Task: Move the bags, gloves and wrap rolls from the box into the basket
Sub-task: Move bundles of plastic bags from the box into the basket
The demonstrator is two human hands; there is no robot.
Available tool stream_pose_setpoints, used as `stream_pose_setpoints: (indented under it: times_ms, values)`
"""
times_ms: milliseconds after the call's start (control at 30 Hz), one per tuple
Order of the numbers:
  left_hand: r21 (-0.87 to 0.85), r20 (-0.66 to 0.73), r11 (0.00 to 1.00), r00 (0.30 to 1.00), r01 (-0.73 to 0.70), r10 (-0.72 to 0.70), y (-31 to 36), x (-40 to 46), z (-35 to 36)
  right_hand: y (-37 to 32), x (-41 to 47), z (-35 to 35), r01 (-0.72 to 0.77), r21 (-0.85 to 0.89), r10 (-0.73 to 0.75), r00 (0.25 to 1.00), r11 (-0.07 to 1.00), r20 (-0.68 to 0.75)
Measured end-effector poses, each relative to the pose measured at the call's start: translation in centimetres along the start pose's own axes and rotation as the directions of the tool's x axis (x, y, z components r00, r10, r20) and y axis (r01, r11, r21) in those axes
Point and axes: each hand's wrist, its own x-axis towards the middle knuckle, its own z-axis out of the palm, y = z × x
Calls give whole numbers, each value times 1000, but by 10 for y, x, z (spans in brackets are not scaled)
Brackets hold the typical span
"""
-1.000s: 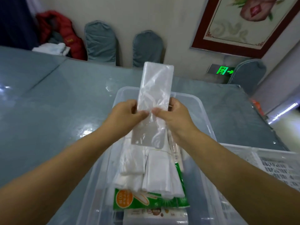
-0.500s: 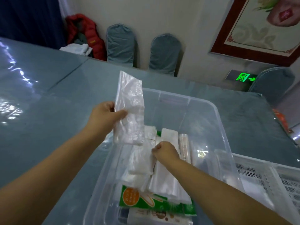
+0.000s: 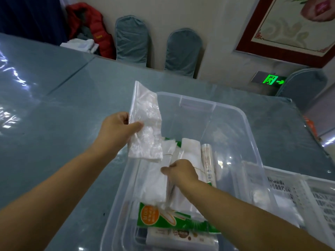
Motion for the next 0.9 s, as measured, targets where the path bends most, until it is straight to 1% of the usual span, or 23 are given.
stream_pose_setpoints:
  times_ms: [67,133,200,267,433,533,667,733,800,900]
  values:
    - [24,5,1000,1000,0,0,0,0,1,14,-11,10,-12,-113,5,998,994,-58]
    - [63,8,998,1000,-24,23,2,1,2,21,-18,21,-8,-207,-36,978,978,-207]
    - [100,13,993,998,-56,55,5,0,2,19,-18,30,-44,-186,-19,945,981,-326]
    - [127,30,989,997,-80,77,6,-1,2,13,-17,35,-101,-149,40,931,984,-362]
    - [158,69,980,992,-120,110,6,-2,0,6,-13,40,-160,-205,91,946,966,-310]
    - [174,76,974,988,-144,133,7,-4,0,0,-11,36,-178,-195,116,949,965,-293]
    - [201,59,969,989,-146,137,8,-4,-2,-3,-12,37,-109,-186,54,960,976,-275]
    - [217,71,964,988,-151,139,9,-5,-3,0,-13,38,-58,-120,25,967,991,-254]
    - [238,79,958,986,-159,144,10,-6,-4,1,-15,35,3,-1,-3,978,1000,-207]
    - [297,85,938,983,-180,162,14,-7,-4,2,-18,22,62,65,-50,983,996,-179]
